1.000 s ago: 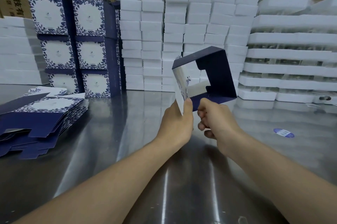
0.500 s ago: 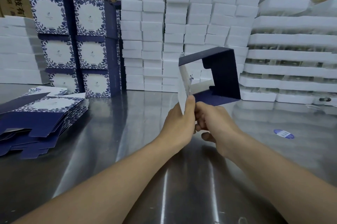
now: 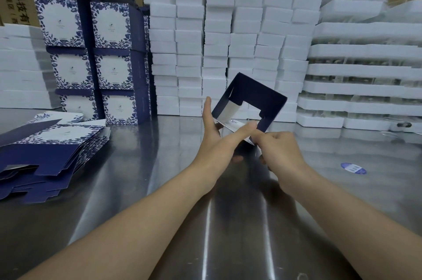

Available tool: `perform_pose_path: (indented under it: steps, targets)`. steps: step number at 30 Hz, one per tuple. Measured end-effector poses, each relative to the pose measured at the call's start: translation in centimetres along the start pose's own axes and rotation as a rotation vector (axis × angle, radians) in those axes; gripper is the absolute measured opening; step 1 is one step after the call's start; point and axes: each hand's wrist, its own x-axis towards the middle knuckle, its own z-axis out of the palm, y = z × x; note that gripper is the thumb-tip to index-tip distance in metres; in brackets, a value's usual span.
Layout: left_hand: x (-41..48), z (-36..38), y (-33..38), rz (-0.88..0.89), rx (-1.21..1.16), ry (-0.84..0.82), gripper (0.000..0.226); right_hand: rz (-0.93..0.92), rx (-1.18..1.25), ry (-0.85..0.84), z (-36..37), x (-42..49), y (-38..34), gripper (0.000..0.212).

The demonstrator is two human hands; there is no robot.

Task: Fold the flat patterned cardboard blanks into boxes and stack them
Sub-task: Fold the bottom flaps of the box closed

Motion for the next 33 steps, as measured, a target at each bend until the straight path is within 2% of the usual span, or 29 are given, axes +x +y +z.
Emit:
perform_pose_path:
  steps: [3,7,10,14,19,22,24,27,29,31,33]
  targets:
    - [-0.2,0.1,0.6,-0.026,-0.047,0.000,0.090,-0.027,-0.037,0.035,-0.3,0.1,0.1,0.048]
    - [0.5,-0.3,0.7,-0.065,-0.134,0.128,0.040,-0.095,-0.171,0.063,-0.8,0.3,0.4,0.034]
    - [0.9,-1.1,0.5,-0.112,-0.090,0.195,0.032,-0.151,-0.275,0.086,-1.0,0.5,0.9,0.036]
    - [1.7,-2.2,-0.6,-0.136,0.117,0.291,0.026,-0.155,-0.315,0.109,-1.1,1.1,1.3,0.043]
    - [2.3,-3.0,-1.4,-0.095,0.319,0.284,0.017,-0.148,-0.301,0.090,-1.0,1.4,1.7,0.038]
    - [2.3,-3.0,-1.6,-0.055,0.337,0.269,0.025,-0.254,-0.344,0.112,-1.1,1.4,1.9,0.021]
    - [2.4,-3.0,-1.6,-0.015,0.321,0.246,0.047,-0.351,-0.359,0.091,-1.1,1.3,2.0,0.014]
    - [2.3,-3.1,-1.4,0.058,0.311,0.227,0.084,-0.432,-0.337,0.003,-1.0,0.9,1.9,0.062]
    - [2.2,-3.4,-1.5,0.124,0.350,0.200,0.099,-0.462,-0.343,-0.009,-0.9,0.7,1.7,0.071]
    - [2.1,-3.4,-1.6,0.185,0.417,0.180,0.097,-0.484,-0.363,0.000,-0.8,0.7,1.8,0.059]
    - [2.0,-3.2,-1.8,0.215,0.501,0.169,0.086,-0.488,-0.386,0.001,-0.6,0.6,1.8,0.049]
